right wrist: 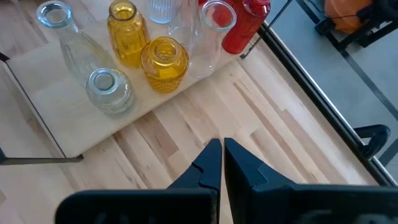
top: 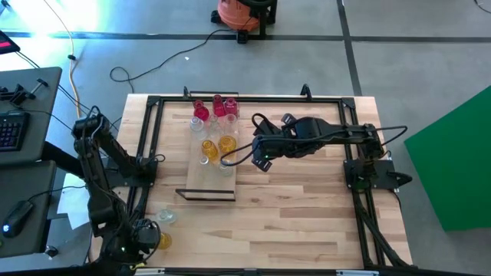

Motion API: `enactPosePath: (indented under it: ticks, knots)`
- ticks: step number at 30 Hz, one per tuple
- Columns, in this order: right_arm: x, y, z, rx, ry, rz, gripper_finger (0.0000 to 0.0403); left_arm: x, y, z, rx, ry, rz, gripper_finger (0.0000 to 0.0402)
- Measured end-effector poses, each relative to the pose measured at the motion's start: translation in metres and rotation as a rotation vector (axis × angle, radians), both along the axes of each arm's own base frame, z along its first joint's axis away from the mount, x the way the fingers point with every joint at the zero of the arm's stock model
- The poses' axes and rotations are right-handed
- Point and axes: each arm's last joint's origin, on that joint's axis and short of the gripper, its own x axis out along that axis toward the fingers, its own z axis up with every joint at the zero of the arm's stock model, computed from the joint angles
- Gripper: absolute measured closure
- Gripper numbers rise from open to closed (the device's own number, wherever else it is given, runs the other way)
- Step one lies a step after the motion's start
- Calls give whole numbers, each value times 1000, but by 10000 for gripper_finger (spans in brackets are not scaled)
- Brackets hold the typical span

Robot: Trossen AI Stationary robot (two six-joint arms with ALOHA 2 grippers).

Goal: Sort vases onto shelf
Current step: Put the yellow vase on the shelf aligned with the other yellow vase

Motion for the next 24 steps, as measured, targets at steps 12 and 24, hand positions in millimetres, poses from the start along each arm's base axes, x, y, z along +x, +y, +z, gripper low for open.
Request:
enactPosePath:
  ticks: [12,24]
  knots:
    - [0,0,0,-27,21,36,403,14,1,3,-20,-68,-45,180]
    - [-1,6,0,-26,12,35,403,29,7,3,0,-110,-40,192]
